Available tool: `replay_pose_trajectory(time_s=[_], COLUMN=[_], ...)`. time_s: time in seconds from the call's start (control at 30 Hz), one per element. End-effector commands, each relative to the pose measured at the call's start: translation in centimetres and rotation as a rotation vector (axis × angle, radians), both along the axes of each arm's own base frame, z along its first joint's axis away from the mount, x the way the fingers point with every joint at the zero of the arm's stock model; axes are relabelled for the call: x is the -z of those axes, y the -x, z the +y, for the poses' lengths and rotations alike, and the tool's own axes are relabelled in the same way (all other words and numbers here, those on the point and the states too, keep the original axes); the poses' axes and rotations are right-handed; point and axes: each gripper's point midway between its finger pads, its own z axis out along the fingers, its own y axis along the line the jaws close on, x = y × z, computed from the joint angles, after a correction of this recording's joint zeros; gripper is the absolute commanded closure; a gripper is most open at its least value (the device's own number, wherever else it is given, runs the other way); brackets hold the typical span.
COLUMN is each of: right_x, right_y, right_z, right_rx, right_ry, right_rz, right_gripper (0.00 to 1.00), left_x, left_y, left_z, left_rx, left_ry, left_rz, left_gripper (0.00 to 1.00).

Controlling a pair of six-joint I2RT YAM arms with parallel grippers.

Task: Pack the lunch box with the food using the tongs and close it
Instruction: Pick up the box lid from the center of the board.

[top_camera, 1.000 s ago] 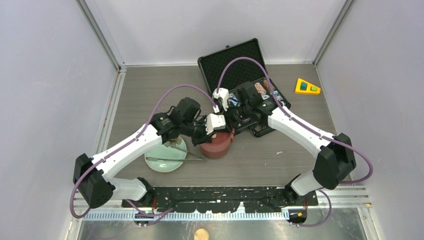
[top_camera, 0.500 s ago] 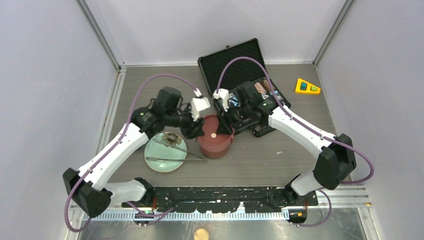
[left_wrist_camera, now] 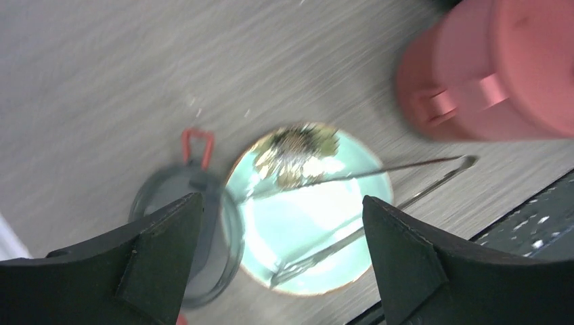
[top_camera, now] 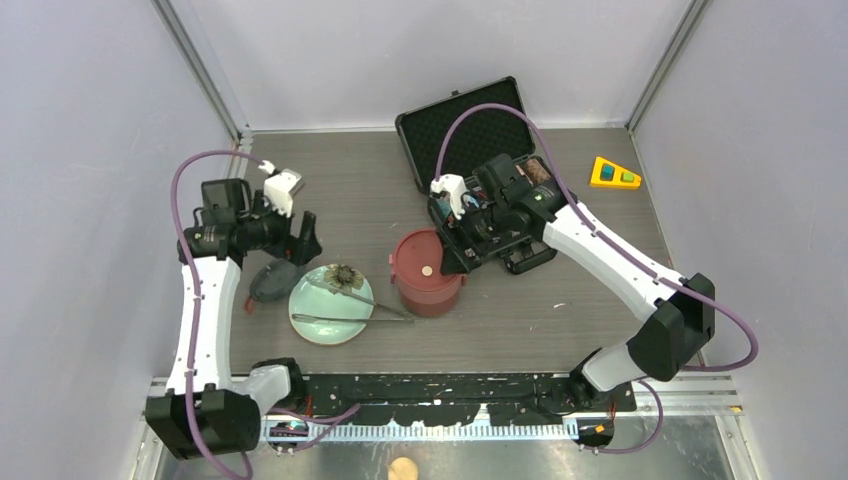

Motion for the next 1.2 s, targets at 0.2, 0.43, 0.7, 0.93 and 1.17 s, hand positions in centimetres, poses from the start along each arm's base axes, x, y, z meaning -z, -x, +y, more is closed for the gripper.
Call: replay_pose_trajectory(time_s=[0.2,0.43,0.7,0.93,1.17], right_x=[-3.8,-4.1,-4.5,-4.7,-5.4], right_y=[0.3,0.3,0.0,-0.1,-0.4], right_z=[-1.8,-2.0,-2.4,-2.6,-2.4], right_rx=[0.061,0.067,0.074,0.076,0.064], right_ry=[-0.01,-0.006,0.017,0.027,0.032], right_rz=[-0.115,-0.125,-0.142,-0.148,-0.16], right_gripper=[0.19,0.19,0.19,0.19,0.19], left_x=[8.4,11.4,14.0,14.3,12.5], left_y=[4.3,3.9,1.3,-0.3,-2.3], left_z=[7.8,9.0,11.2,12.0,12.5], left_rx=[0.045,0.049,-0.002,-0.029,-0.063], left_ry=[-0.389,-0.467,-0.551,-0.566,-0.546], left_rz=[0.096,0.074,0.065,0.069,0.05], left_gripper=[0.14,0.15,0.26,0.45,0.79])
